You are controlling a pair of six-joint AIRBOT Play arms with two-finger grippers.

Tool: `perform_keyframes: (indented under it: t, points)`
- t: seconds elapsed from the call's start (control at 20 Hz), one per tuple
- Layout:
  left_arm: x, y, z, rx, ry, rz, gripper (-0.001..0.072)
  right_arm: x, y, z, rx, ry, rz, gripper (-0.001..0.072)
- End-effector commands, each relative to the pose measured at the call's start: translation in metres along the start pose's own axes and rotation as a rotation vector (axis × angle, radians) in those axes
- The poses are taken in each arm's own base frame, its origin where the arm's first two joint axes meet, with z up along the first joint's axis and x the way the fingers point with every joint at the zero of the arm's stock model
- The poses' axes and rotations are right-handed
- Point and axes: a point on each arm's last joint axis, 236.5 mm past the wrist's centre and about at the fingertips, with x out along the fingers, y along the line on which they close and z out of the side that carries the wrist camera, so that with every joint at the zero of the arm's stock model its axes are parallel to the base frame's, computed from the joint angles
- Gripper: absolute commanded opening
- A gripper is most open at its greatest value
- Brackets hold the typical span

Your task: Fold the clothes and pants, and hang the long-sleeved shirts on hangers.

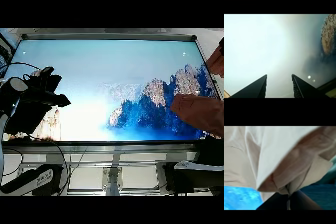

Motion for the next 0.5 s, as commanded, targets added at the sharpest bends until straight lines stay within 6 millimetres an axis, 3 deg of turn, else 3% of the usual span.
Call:
perform_keyframes:
  t: [0.0,0.1,0.15,0.2,0.25,0.35,0.45]
  points:
    - [0.0,0.001,0.001,-0.001,-0.003,0.001,0.0378,0.029,-0.034,-0.013,0.051,0.047,-0.089,0.019]
    - [0.0,0.001,0.001,-0.004,-0.003,0.001,0.0378,0.034,-0.036,-0.015,0.054,0.049,-0.098,0.0202]
    - [0.0,0.001,0.001,-0.004,-0.003,0.001,0.0378,0.033,-0.036,-0.015,0.054,0.046,-0.099,0.0284]
    - [0.0,0.001,0.001,-0.004,-0.003,0.001,0.0378,0.032,-0.036,-0.015,0.054,0.046,-0.099,0.0425]
    - [0.0,0.001,0.001,-0.004,-0.003,0.001,0.0378,0.03,-0.035,-0.017,0.056,0.053,-0.094,0.0473]
    - [0.0,0.001,0.001,-0.004,-0.003,0.001,0.0378,0.026,-0.019,-0.02,0.063,0.055,-0.04,0.0474]
    - [0.0,0.001,0.001,-0.004,-0.003,0.001,0.0379,0.014,0.013,-0.015,0.034,0.012,0.063,0.0473]
